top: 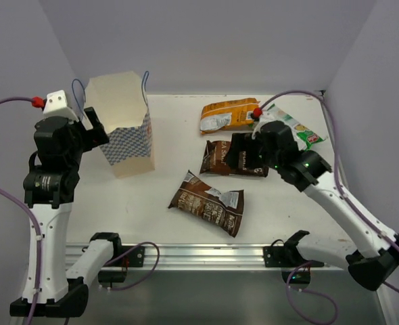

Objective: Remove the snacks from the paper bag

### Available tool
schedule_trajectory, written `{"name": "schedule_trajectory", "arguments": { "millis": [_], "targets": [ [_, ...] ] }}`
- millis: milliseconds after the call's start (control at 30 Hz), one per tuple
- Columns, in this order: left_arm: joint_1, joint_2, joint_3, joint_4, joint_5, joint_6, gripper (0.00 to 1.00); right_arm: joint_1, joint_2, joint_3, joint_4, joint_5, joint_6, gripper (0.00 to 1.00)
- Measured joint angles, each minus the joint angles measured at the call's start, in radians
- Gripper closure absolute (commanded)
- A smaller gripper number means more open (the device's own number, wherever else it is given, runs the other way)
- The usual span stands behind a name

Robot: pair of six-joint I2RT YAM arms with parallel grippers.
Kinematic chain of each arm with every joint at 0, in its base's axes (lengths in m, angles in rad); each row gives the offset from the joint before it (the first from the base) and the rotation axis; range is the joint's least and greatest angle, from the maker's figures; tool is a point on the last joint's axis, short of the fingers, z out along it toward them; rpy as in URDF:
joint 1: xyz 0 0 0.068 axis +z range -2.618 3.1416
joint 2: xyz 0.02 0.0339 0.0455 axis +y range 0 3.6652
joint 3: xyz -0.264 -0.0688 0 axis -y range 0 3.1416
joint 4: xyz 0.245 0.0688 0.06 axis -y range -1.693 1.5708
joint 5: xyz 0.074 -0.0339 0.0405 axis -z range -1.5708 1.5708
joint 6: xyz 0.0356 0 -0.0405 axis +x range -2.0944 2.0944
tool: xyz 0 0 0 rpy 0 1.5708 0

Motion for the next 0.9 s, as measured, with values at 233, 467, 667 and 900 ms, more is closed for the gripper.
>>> {"name": "schedule_trajectory", "arguments": {
  "millis": [233, 467, 667, 900],
  "targets": [
    [-0.037, -0.091, -0.014, -0.017, -0.004, -0.028, 0.00, 0.000, -0.230, 0.182, -0.048, 0.240, -0.121, 0.01],
    [-0.108, -0.208, -0.014, -0.038, -0.018, -0.032, 0.00, 0.000, -0.450, 0.209, -0.047, 0.434, -0.235, 0.01],
    [-0.154, -0.297, -0.014, -0.070, -0.018, -0.007, 0.00, 0.000, -0.633, 0.146, 0.043, 0.509, -0.330, 0.01],
    [-0.164, -0.317, 0.002, -0.103, -0.023, 0.028, 0.00, 0.000, -0.700, 0.070, 0.131, 0.534, -0.401, 0.01]
  ]
}}
